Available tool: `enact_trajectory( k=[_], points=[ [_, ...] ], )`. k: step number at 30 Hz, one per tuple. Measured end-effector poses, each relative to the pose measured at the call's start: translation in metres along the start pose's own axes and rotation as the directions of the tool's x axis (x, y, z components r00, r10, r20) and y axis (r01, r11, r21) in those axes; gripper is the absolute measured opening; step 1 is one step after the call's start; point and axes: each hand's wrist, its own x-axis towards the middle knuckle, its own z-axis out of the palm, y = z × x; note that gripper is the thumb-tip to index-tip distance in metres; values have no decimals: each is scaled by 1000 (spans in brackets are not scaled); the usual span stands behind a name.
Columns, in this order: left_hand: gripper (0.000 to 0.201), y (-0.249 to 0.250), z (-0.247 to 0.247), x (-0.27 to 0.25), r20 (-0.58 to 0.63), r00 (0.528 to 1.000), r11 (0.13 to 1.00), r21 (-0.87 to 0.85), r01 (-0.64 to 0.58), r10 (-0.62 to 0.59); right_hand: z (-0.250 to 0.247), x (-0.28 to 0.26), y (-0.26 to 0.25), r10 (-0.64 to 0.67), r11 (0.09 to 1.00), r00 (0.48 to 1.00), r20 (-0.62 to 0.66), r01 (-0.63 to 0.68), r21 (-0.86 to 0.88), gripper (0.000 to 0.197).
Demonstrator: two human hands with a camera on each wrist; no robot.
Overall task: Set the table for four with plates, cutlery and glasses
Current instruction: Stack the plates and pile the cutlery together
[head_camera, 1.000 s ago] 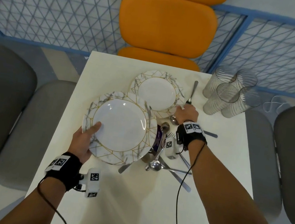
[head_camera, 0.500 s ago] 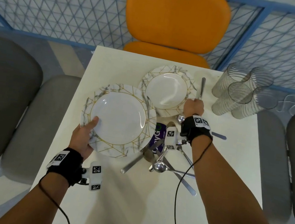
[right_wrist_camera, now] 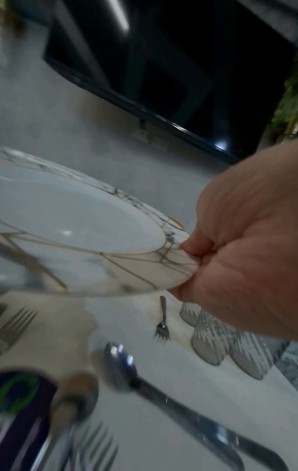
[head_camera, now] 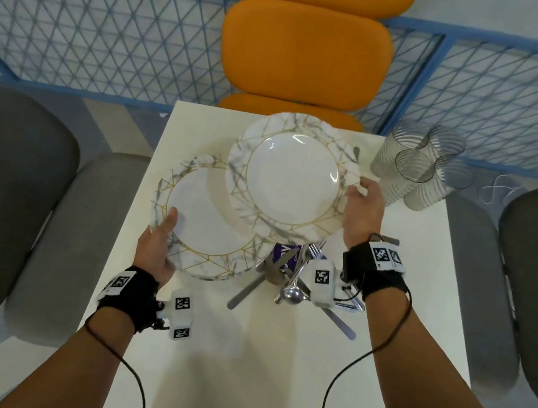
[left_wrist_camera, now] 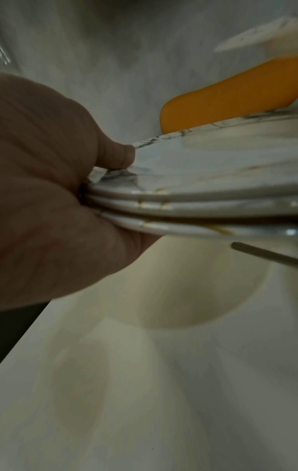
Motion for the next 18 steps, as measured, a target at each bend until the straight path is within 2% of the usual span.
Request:
enact_trajectory(
  k=[6, 10, 18],
  points=[
    [77, -1, 18, -17, 59, 998, 996, 86, -7, 2, -9, -50, 12, -84, 981, 989, 122, 104, -166, 25],
    [86, -9, 27, -28, 163, 986, 991, 135, 11, -33, -6, -70, 8, -143, 964, 974, 178, 177, -197, 24],
    [65, -14, 33, -44, 237, 967, 987, 145, 63, -96, -5, -86, 21, -105, 951, 956, 274, 177, -253, 37]
  ],
)
